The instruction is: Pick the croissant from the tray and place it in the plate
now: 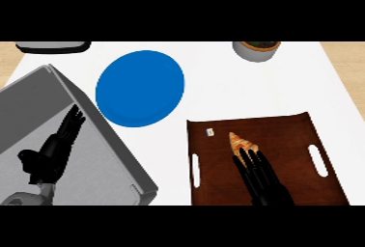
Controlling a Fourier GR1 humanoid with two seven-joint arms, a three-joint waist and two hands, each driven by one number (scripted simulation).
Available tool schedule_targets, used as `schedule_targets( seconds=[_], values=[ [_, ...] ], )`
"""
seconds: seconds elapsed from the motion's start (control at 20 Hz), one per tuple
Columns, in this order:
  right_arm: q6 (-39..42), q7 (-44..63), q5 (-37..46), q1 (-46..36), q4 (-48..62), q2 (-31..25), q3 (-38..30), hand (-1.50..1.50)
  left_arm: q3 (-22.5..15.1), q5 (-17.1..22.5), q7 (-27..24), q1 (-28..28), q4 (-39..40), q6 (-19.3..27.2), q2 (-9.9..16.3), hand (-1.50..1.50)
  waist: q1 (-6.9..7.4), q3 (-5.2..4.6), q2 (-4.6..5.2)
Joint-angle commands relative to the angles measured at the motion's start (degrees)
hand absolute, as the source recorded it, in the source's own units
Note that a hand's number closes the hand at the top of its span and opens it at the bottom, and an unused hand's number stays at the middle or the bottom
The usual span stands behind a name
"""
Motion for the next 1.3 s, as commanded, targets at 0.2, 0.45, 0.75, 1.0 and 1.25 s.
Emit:
schedule_targets(
  seconds=[0.2,0.45,0.75,1.0,1.25],
  values=[
    [19.36,15.38,9.06,-2.55,-5.45,5.83,1.88,-1.5,0.97,-0.74,0.85,-0.85,1.41,-1.3,-1.75,0.0,0.68,0.08,0.22],
    [23.38,18.02,10.71,-2.95,-6.11,5.34,-0.03,-1.5,2.21,-2.41,-0.85,2.28,-1.53,-1.66,-1.8,0.0,0.91,0.12,0.15],
    [24.22,18.93,12.39,-6.43,1.29,7.43,-1.18,-1.5,1.43,-5.17,-0.79,0.09,1.02,-2.34,-5.21,0.0,0.84,0.13,0.2],
    [25.98,20.15,13.56,-10.96,6.17,10.58,-2.24,-1.5,4.58,-5.23,3.33,0.48,-2.04,-2.98,-4.33,0.0,0.93,0.13,0.2],
    [20.96,19.4,15.68,-13.92,15.38,10.99,-4.32,-1.5,5.76,-5.63,-0.78,1.1,1.47,-5.45,-4.57,0.0,1.07,0.13,0.26]
  ],
)
